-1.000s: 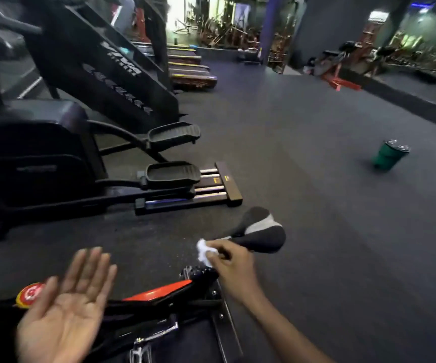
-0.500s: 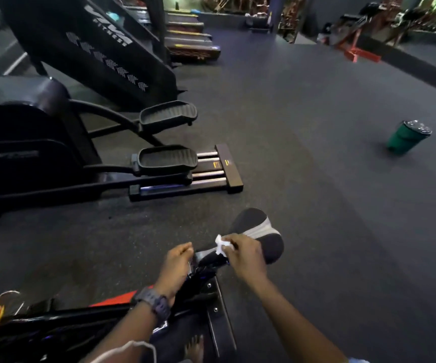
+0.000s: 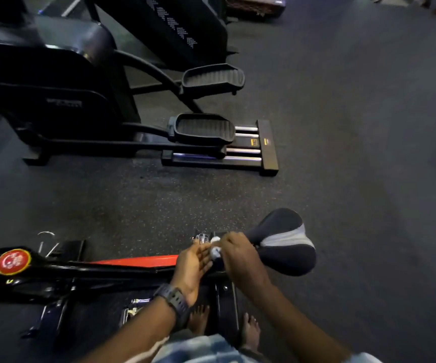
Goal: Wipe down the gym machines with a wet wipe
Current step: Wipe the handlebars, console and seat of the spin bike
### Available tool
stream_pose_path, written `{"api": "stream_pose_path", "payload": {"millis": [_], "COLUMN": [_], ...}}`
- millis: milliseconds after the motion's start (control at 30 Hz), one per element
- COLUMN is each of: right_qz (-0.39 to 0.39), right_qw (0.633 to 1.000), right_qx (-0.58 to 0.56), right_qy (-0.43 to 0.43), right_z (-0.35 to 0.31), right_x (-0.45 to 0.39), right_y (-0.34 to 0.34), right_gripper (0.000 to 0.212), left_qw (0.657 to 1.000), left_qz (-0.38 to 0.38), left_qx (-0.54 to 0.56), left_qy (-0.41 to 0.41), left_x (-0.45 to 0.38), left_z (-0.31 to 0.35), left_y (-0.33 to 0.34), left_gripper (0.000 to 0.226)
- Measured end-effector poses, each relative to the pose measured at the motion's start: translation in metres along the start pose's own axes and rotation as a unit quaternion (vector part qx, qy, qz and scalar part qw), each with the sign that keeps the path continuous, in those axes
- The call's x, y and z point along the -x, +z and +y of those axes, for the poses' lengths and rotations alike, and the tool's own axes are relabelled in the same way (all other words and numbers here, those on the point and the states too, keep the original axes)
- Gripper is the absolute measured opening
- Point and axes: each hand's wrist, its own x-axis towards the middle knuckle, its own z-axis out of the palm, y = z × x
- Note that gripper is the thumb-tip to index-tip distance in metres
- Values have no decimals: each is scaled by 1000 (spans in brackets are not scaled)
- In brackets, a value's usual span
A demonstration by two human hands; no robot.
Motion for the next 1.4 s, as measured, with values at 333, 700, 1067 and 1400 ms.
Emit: {"api": "stream_pose_path", "payload": {"millis": [333,700,1067,1400], "right_qz": [-72,-178,-101,-99], "right_qw": [992,925,972,985], "right_qx": [4,184,53,136], "right_qy": [-104,-280,-204,-32], "right_z": [16,2,54,97], "right_x": [7,-26,4,-16], "right_y": [-1,4,-49,-57], "right_gripper": [18,13,32,14], "left_qw": [995,978,947,804], "left_qz": [86,105,179,135], "left_qx": [12,177,-220,-494], "left_qy": [58,21,151,302], "left_x": [15,11,20,15], "left_z": [-12,-22,-23,-7], "left_y": [20,13,35,48], "left_gripper": [55,69,65,43]}}
